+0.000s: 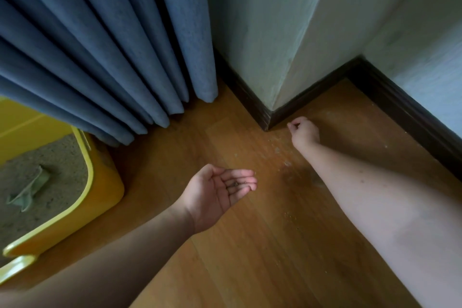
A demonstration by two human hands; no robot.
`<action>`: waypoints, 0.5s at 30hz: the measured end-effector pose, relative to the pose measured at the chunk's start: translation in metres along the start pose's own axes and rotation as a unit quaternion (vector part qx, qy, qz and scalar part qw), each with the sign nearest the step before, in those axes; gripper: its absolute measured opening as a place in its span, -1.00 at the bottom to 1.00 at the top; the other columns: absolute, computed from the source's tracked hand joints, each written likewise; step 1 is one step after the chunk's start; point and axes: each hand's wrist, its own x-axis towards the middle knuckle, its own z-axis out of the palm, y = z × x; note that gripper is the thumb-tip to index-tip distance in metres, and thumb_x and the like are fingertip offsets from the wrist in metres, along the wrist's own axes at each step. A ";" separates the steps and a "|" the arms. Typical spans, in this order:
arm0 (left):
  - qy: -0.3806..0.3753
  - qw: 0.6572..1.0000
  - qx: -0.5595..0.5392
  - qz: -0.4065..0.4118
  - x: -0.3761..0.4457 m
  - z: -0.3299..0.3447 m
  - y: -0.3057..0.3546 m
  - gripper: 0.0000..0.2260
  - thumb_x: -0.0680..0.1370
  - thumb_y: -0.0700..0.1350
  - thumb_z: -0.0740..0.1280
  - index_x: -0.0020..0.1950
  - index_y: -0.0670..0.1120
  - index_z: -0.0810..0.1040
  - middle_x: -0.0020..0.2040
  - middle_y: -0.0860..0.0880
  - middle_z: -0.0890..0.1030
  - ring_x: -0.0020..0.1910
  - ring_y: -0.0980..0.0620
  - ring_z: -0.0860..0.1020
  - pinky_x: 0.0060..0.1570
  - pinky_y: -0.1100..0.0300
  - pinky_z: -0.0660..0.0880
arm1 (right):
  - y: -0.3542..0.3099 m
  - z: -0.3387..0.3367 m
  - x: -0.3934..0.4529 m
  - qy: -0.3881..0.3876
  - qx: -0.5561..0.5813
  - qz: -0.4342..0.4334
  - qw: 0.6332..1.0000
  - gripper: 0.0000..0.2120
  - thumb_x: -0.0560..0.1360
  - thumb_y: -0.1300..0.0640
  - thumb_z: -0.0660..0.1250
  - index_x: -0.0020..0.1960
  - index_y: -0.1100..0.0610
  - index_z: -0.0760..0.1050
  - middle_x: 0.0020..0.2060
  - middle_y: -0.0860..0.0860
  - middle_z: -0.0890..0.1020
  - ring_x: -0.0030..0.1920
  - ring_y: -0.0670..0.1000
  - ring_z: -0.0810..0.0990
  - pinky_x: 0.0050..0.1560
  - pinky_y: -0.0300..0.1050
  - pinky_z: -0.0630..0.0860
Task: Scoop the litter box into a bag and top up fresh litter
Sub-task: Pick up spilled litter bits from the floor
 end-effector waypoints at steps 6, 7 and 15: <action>-0.007 1.000 -0.007 -0.002 0.008 -0.001 0.004 -0.50 0.49 -0.09 0.04 0.17 -0.40 0.57 0.10 -0.34 0.61 0.10 -0.18 0.62 0.05 0.13 0.58 | 0.009 -0.006 -0.024 -0.121 0.287 0.143 0.940 -0.67 0.60 0.03 0.21 0.32 0.10 0.42 -0.11 0.06 0.55 -0.16 0.00 0.53 -0.17 -0.17 0.45; -0.006 1.000 -0.012 0.002 0.010 -0.001 0.005 -0.50 0.49 -0.09 0.04 0.17 -0.39 0.58 0.10 -0.34 0.61 0.10 -0.18 0.62 0.04 0.13 0.58 | 0.012 -0.006 -0.031 -0.146 0.385 0.187 0.892 -0.74 0.59 0.07 0.23 0.23 0.14 0.44 -0.27 0.02 0.48 -0.32 -0.05 0.44 -0.28 -0.21 0.40; -0.017 1.000 -0.017 0.018 0.024 -0.001 0.004 -0.50 0.49 -0.09 0.05 0.17 -0.39 0.58 0.11 -0.33 0.62 0.10 -0.17 0.63 0.02 0.14 0.59 | 0.011 -0.002 -0.082 -0.317 0.591 0.188 0.717 -0.87 0.53 0.14 0.27 -0.19 0.10 0.40 -0.38 -0.03 0.43 -0.37 -0.07 0.44 -0.25 -0.21 0.41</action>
